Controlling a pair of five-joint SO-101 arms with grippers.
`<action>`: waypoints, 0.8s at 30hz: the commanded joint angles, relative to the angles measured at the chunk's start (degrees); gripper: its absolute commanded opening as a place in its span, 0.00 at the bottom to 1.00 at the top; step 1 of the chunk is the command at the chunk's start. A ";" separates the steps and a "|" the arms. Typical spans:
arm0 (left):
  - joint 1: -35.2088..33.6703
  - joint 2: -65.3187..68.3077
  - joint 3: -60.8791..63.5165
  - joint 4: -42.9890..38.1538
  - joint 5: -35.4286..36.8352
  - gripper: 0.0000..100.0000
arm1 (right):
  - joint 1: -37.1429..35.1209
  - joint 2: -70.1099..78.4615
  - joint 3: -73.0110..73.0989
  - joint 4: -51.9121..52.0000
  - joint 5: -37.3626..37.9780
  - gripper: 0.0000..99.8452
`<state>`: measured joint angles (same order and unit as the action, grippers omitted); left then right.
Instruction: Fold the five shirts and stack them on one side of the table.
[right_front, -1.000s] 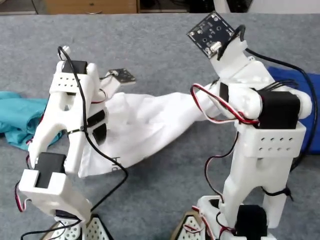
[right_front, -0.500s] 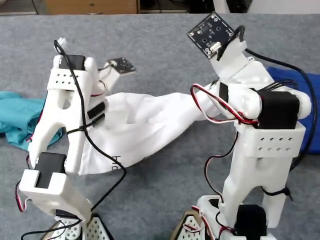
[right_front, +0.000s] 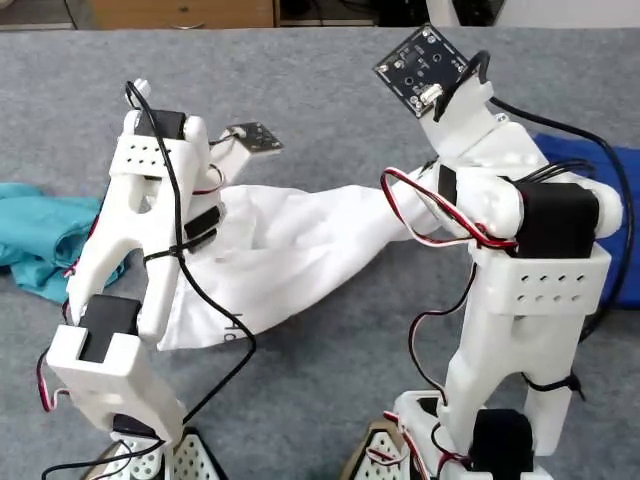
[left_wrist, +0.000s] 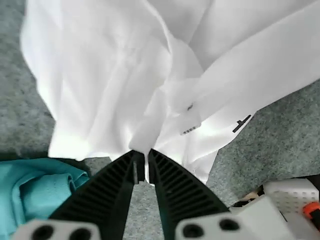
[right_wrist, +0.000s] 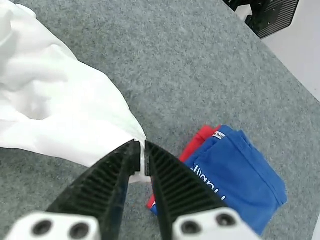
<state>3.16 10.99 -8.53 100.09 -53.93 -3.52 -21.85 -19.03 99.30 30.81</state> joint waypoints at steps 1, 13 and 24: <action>-0.79 -0.22 -3.69 0.62 0.26 0.02 | -0.92 0.13 -0.13 -0.97 -0.44 0.00; -1.85 -0.31 -3.87 0.62 0.44 0.17 | -0.92 0.13 -0.13 -0.97 -0.44 0.00; -4.40 0.31 -3.25 -6.95 0.53 0.22 | -0.66 0.13 -0.13 -0.97 -0.44 0.00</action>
<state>-0.09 11.25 -9.58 95.87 -53.76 -3.52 -21.85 -19.03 99.30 30.81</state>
